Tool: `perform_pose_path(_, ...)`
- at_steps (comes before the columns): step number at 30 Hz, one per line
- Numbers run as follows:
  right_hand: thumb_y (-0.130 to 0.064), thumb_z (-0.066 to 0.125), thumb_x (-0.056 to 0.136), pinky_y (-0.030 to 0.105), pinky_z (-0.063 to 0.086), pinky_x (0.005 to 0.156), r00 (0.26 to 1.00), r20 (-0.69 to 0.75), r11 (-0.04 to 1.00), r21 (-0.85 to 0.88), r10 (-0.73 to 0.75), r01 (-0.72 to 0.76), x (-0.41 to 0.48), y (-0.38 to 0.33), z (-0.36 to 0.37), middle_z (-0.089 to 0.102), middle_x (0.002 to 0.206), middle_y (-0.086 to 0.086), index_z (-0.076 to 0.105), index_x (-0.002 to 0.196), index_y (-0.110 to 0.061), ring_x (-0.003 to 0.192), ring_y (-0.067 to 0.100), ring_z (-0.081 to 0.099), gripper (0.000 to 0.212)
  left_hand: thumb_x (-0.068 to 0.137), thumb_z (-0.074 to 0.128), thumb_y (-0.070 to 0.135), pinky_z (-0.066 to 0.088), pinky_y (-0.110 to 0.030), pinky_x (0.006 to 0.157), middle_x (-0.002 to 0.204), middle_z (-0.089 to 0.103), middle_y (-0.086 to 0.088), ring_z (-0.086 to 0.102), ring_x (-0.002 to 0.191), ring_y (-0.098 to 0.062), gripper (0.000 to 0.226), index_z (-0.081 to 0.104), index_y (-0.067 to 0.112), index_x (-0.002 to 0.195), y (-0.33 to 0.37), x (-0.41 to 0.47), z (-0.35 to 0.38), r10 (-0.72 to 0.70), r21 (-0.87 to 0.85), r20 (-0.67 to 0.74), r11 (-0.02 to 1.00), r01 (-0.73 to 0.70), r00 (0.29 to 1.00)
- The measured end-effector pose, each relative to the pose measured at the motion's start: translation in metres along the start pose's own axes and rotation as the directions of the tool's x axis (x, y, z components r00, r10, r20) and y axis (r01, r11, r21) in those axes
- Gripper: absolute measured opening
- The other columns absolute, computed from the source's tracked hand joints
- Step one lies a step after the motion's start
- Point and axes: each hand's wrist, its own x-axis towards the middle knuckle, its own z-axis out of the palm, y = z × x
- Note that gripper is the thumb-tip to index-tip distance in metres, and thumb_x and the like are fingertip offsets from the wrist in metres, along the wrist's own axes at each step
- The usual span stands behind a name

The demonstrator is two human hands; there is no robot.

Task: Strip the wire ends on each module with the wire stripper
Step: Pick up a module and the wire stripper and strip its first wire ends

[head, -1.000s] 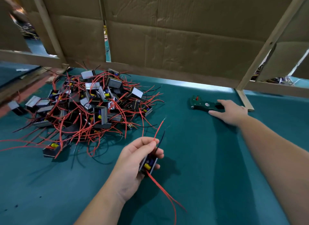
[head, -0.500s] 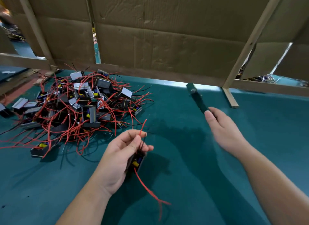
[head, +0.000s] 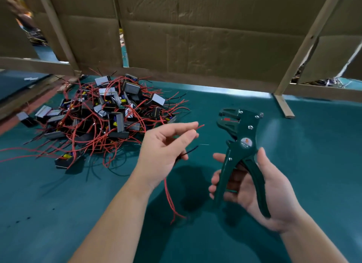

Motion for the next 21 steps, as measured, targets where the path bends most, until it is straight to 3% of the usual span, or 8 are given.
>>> perform_pose_path(6, -0.072, 0.041, 0.076, 0.047, 0.055, 0.07, 0.997, 0.041, 0.998, -0.019, 0.062, -0.061, 0.0, 0.011, 0.01, 0.063, 0.086, 0.032, 0.067, 0.111, 0.003, 0.078, 0.043, 0.063, 0.087, 0.08, 0.068, 0.014, 0.049, -0.015, 0.056, 0.079, 0.075, 0.0, 0.059, 0.056, -0.006, 0.016, 0.077, 0.025, 0.087, -0.004, -0.002, -0.011, 0.031, 0.009, -0.045, 0.999, -0.031, 0.999)
perform_pose_path(11, -0.072, 0.05, 0.071, 0.047, 0.053, 0.07, 0.992, 0.079, 0.995, -0.004, 0.099, -0.099, -0.002, 0.017, 0.019, 0.062, 0.085, 0.032, 0.066, 0.109, 0.007, 0.077, 0.044, 0.062, 0.088, 0.083, 0.067, 0.02, 0.045, -0.015, 0.057, 0.078, 0.074, 0.005, 0.057, 0.059, -0.003, 0.012, 0.075, 0.028, 0.085, -0.006, -0.004, -0.013, 0.051, 0.142, -0.008, 0.989, -0.049, 0.999)
perform_pose_path(15, -0.074, 0.065, 0.064, 0.046, 0.053, 0.069, 0.993, 0.09, 0.995, -0.062, 0.078, -0.072, -0.003, 0.017, 0.019, 0.062, 0.083, 0.03, 0.067, 0.104, 0.005, 0.075, 0.042, 0.063, 0.088, 0.083, 0.068, 0.024, 0.046, -0.024, 0.06, 0.077, 0.071, 0.007, 0.054, 0.065, -0.015, 0.009, 0.074, 0.029, 0.087, -0.008, -0.004, -0.012, 0.061, 0.204, 0.001, 0.977, -0.06, 0.998)
perform_pose_path(21, -0.077, 0.067, 0.06, 0.049, 0.053, 0.068, 0.991, 0.074, 0.986, -0.133, 0.113, -0.102, -0.005, 0.015, 0.017, 0.061, 0.08, 0.029, 0.07, 0.098, 0.001, 0.072, 0.039, 0.062, 0.087, 0.086, 0.067, 0.023, 0.038, -0.023, 0.055, 0.072, 0.066, 0.015, 0.044, 0.058, -0.022, 0.01, 0.073, 0.031, 0.086, -0.009, -0.005, -0.015, 0.134, 0.276, -0.014, 0.953, -0.125, 0.991)
